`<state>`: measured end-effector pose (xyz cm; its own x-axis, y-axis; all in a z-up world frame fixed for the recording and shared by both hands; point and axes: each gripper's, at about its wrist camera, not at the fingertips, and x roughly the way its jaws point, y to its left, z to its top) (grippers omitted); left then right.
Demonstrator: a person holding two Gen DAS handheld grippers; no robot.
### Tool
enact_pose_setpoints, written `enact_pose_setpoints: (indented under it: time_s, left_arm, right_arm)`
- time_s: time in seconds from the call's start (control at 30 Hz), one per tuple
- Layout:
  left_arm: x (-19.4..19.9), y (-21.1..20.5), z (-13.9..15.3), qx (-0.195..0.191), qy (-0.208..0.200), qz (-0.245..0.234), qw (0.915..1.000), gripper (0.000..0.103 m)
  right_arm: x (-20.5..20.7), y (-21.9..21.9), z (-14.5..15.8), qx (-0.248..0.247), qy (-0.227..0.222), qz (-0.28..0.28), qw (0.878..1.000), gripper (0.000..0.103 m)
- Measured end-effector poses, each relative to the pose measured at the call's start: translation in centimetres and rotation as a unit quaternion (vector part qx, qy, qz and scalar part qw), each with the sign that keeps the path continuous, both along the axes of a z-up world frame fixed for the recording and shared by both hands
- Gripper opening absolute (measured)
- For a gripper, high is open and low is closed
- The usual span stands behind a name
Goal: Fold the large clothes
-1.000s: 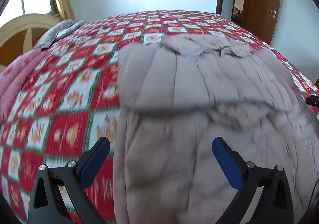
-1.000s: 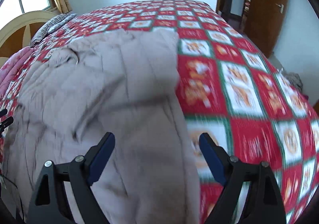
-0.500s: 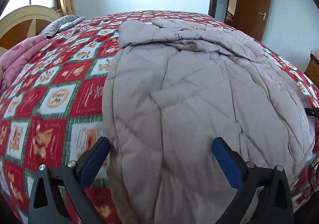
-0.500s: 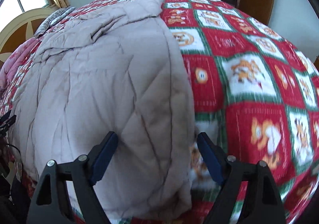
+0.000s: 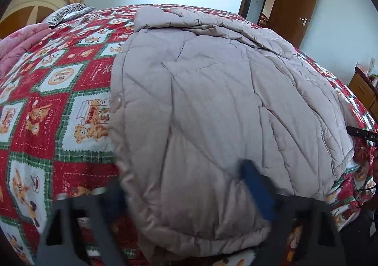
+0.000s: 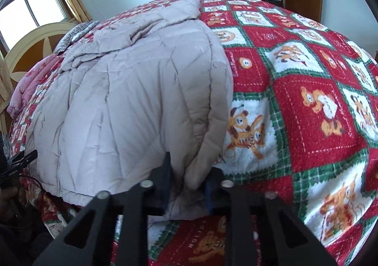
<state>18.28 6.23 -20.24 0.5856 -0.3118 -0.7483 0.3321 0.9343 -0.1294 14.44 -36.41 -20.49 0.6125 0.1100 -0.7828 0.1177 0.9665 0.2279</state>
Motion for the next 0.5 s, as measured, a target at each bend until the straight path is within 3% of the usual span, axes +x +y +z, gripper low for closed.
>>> enact_pose_setpoints:
  time_s: [0.03, 0.07, 0.1, 0.33, 0.5]
  left_arm:
    - [-0.2, 0.1, 0.3, 0.014, -0.005, 0.004, 0.9999, 0.051]
    - [-0.5, 0.2, 0.7, 0.022, -0.011, 0.007, 0.9997, 0.033]
    - [-0.7, 0.4, 1.1, 0.022, -0.019, 0.005, 0.9996, 0.025]
    - [-2.8, 1.9, 4.1, -0.017, -0.040, -0.021, 0.9988, 0.015]
    - [-3.6, 3.3, 9.1, -0.070, -0.080, -0.037, 0.9937, 0.013]
  right_arm:
    - [-0.3, 0.2, 0.3, 0.000, -0.008, 0.001, 1.000, 0.016]
    - [-0.7, 0.4, 0.6, -0.002, -0.016, 0.000, 1.000, 0.014]
    - [-1.0, 0.5, 1.0, -0.002, -0.025, 0.000, 1.000, 0.013]
    - [-3.3, 0.6, 4.1, 0.026, -0.074, 0.005, 0.997, 0.011]
    - [-5.6, 0.6, 8.3, 0.051, -0.132, 0.008, 0.990, 0.011]
